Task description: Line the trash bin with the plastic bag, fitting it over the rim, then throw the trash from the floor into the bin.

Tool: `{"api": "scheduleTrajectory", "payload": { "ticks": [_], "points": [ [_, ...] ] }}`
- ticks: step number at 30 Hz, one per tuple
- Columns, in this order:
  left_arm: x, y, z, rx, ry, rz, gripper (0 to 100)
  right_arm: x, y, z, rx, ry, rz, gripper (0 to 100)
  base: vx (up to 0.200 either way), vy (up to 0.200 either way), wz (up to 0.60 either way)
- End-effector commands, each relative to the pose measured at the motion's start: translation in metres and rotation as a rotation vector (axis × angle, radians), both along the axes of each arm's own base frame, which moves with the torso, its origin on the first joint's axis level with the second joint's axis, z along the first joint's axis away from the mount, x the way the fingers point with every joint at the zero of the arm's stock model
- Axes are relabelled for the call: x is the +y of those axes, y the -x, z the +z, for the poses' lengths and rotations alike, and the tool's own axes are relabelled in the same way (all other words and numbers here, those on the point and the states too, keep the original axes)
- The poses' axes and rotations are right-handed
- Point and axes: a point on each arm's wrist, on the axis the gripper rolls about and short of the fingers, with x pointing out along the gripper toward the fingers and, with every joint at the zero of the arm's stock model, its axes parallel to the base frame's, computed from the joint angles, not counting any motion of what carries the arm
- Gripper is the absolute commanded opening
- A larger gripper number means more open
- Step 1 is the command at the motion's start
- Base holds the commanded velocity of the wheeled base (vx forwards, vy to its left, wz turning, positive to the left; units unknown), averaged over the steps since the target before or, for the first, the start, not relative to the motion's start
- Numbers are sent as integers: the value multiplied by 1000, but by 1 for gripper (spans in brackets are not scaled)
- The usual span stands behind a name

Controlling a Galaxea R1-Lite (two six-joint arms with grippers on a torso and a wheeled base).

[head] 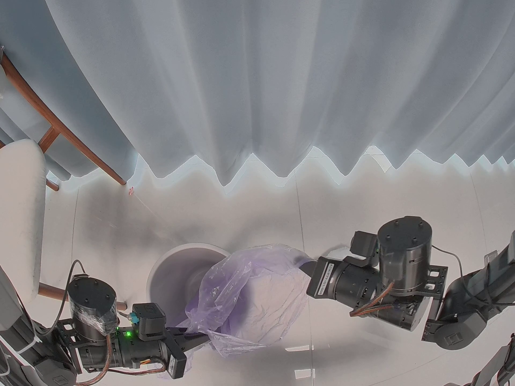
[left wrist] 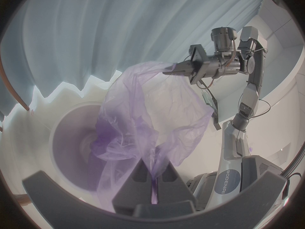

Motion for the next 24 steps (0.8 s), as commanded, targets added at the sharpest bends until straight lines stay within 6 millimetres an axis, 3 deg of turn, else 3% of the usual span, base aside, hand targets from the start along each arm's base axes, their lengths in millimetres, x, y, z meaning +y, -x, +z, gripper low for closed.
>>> {"api": "scheduleTrajectory", "payload": {
  "ticks": [1, 9, 24],
  "points": [
    [0, -1, 0, 1, 2, 1, 0, -12, 14, 13, -13, -40, 7, 0, 0, 0, 0],
    [-2, -2, 0, 0, -1, -3, 0, -14, 35, -2, -31, -42, 62, 0, 0, 0, 0],
    [-3, 0, -5, 10, -20, -20, 0, -17, 28, -11, -40, -24, 41, 0, 0, 0, 0]
  ]
}}
